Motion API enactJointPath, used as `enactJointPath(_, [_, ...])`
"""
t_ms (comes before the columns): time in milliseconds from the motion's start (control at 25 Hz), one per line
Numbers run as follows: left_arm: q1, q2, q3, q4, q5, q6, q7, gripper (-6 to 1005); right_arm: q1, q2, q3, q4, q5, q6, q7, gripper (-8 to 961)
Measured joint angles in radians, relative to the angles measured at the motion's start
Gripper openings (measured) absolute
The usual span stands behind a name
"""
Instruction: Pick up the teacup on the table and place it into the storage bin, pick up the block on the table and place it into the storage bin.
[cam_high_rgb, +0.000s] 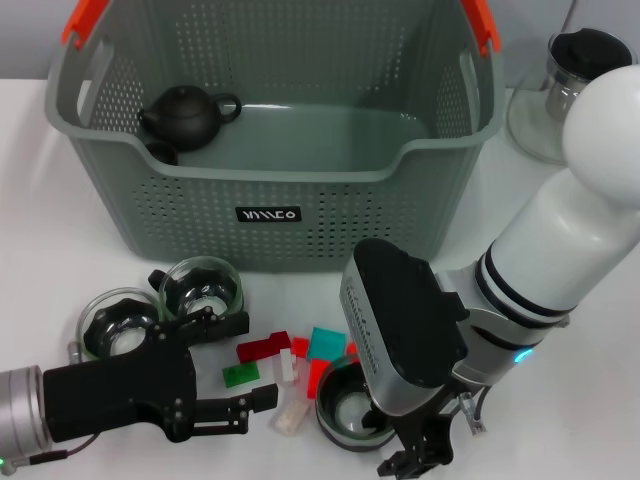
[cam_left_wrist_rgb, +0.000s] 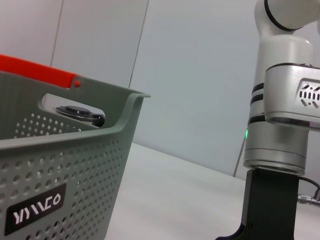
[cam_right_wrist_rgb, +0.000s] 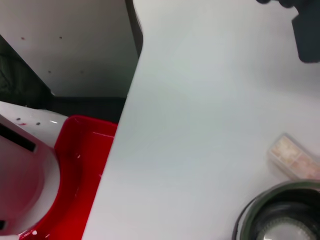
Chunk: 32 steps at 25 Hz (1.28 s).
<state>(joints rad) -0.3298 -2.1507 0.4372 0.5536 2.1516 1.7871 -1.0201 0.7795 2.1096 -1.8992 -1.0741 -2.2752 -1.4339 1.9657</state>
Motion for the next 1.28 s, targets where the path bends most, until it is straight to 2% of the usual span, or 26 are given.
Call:
enactJointPath(80, [0.0,0.0,0.0,0.0,0.0,0.0,0.0,934,0.001,0.0,-0.001,-0.004,-0.004,-0.004,0.004,579])
enactJointPath(520, [0.0,0.0,0.0,0.0,-0.001,0.0,0.0,933,0.002,-0.002,0.0,-0.026,-0.005,-0.019,0.039,355])
enactJointPath(600, [0.0,0.0,0.0,0.0,-0.001,0.0,0.0,933,0.003,-0.002,0.0,-0.028,-0.006,-0.02,0.048,123])
enactJointPath(920, [0.0,0.001,-0.002,0.001,-0.002,0.005,0.0,934,-0.014,-0.008,0.045,-0.105,-0.006,-0.084,0.055,63])
enactJointPath(1280, [0.003,0.007,-0.004,0.008,0.001,0.01,0.0,934,-0.02,-0.011,0.282,-0.279,-0.007,-0.303,0.091,64])
